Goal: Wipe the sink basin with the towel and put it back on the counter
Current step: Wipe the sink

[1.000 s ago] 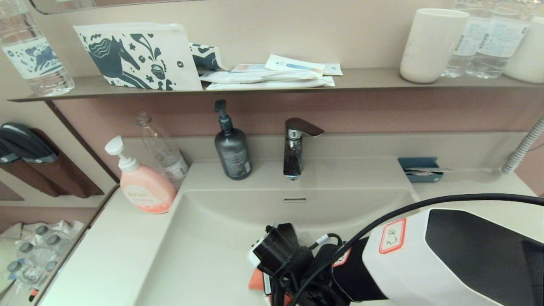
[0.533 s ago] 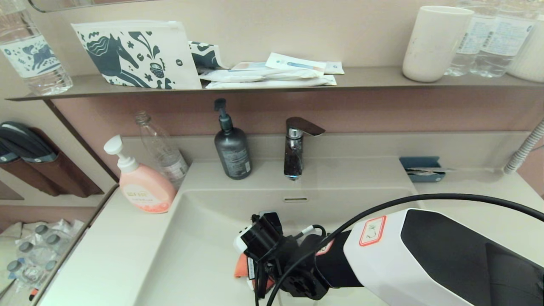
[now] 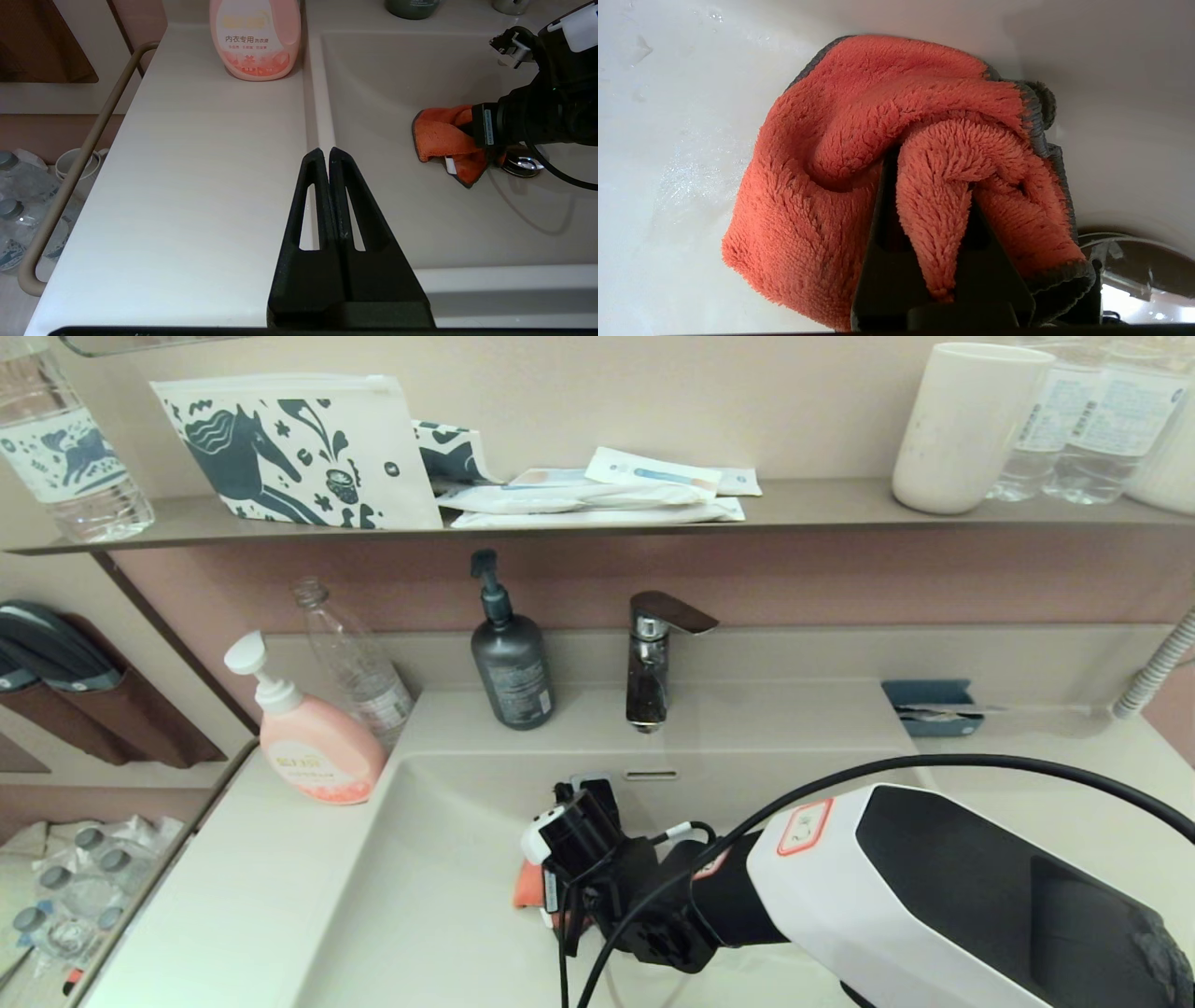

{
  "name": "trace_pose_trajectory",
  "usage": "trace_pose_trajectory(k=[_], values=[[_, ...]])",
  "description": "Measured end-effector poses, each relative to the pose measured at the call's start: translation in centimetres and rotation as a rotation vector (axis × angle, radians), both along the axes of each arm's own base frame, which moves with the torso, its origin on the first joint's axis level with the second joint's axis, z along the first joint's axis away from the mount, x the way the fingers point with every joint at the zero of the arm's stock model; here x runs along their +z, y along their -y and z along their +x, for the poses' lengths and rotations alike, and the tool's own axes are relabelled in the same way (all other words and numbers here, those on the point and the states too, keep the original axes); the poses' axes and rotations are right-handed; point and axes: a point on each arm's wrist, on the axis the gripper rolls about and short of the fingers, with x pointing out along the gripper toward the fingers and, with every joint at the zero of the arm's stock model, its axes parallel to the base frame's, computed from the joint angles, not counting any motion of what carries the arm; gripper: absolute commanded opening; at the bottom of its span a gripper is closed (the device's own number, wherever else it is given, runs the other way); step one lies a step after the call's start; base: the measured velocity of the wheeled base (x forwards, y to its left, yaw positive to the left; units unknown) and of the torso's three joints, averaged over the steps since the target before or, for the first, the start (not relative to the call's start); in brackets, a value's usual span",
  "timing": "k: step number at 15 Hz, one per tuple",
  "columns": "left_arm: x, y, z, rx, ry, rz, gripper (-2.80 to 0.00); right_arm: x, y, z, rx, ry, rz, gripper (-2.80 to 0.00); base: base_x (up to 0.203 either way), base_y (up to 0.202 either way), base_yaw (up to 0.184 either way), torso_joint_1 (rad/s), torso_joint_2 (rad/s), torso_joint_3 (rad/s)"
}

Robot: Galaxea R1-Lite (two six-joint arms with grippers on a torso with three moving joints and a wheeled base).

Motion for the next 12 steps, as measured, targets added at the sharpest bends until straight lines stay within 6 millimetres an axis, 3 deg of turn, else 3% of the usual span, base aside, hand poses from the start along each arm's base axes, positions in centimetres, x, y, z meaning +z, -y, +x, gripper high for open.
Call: trace_pose_trajectory(k=[6, 12], values=[[0.0, 0.0, 0.0, 0.0, 0.0, 0.0, -2.8, 0.4, 1.6, 1.3, -0.044, 0.074, -0.079, -2.8, 0.0, 0.0, 0.0, 0.0, 0.0, 0.0], [0.0, 0.0, 0.0, 0.0, 0.0, 0.001, -2.8, 0.8, 5.4, 0.5, -0.103, 0.058, -0.178, -2.8, 0.0, 0.0, 0.0, 0.0, 0.0, 0.0]])
